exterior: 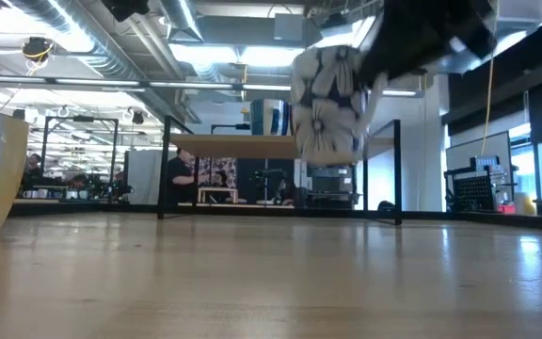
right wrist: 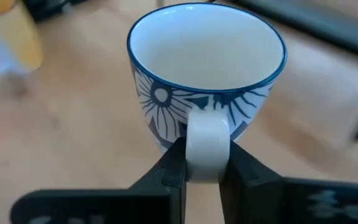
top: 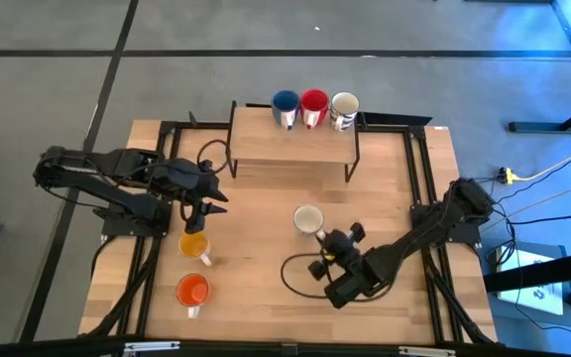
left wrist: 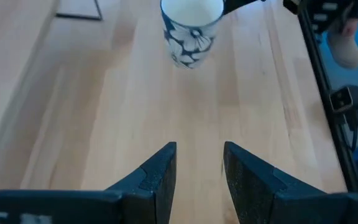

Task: Place coffee mugs
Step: Put the white patterned mug on the shelf

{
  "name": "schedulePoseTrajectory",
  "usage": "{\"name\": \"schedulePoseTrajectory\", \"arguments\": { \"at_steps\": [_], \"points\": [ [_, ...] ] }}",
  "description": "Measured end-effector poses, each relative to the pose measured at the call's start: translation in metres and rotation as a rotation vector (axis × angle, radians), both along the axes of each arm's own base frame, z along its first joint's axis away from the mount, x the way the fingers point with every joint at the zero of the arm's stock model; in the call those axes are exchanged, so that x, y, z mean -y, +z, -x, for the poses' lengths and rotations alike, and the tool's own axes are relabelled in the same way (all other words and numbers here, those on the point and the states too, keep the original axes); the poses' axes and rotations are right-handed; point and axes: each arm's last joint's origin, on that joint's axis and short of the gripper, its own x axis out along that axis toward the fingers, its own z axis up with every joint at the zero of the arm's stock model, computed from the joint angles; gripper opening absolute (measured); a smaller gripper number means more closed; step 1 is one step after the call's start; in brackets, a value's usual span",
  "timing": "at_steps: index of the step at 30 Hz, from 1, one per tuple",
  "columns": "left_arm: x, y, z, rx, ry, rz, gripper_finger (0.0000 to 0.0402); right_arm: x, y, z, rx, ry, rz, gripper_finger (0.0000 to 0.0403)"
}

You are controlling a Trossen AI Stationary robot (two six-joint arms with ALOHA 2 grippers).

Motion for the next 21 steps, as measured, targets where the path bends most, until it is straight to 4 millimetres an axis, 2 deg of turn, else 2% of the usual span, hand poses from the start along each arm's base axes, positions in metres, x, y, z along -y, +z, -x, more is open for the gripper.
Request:
{"name": "schedulePoseTrajectory", "arguments": {
  "at_steps": [9, 16, 21],
  "points": [
    [-0.004, 0.008, 0.012, 0.059, 0.077, -0.023, 0.0128, 0.04, 0.066, -0.004, -0.029, -0.253, 0.047, 0.0039],
    [-0.004, 0.009, 0.014, 0.065, 0.086, -0.028, 0.0128, 0.065, 0.096, 0.001, 0.044, -0.388, 0.032, 0.0039],
    [-0.004, 0.009, 0.014, 0.067, 0.086, -0.028, 0.0128, 0.086, 0.109, 0.009, 0.026, -0.435, 0.049, 0.004]
  ]
}}
